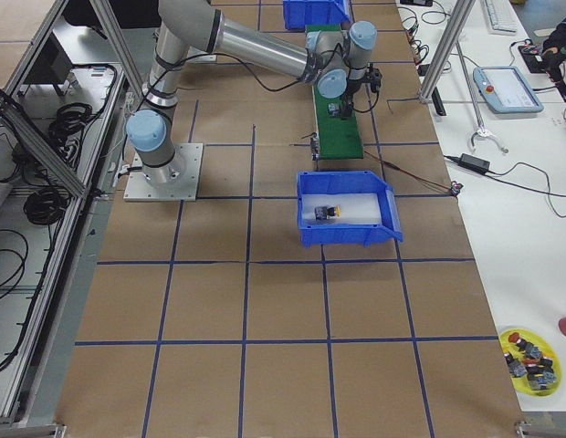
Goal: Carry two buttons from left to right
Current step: 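Close the right gripper around the red-capped button, then lift the red button and carry it into the blue bin beside the right arm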
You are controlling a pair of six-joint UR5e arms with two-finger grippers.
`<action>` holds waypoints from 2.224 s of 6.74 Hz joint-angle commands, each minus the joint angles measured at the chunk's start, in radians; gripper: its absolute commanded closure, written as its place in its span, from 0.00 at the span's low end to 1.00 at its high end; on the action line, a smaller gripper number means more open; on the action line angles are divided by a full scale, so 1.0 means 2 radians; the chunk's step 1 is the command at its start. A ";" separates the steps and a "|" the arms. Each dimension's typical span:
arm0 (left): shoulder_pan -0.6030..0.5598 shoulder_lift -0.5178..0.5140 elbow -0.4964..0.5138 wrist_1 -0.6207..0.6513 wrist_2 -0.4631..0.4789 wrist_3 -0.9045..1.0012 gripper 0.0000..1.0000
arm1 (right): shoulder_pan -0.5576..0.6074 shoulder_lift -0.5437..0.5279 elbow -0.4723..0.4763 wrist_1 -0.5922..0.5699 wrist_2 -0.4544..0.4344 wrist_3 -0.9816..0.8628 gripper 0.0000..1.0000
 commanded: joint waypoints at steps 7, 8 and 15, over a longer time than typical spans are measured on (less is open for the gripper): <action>0.000 0.000 0.000 0.000 -0.001 0.000 0.00 | 0.000 0.028 0.000 -0.010 -0.011 -0.001 0.57; 0.000 0.000 0.000 0.001 -0.001 0.000 0.00 | 0.000 0.026 0.001 0.006 -0.011 -0.001 0.81; 0.000 0.001 0.000 0.001 -0.001 0.000 0.00 | -0.192 -0.048 -0.117 0.166 -0.027 -0.226 0.96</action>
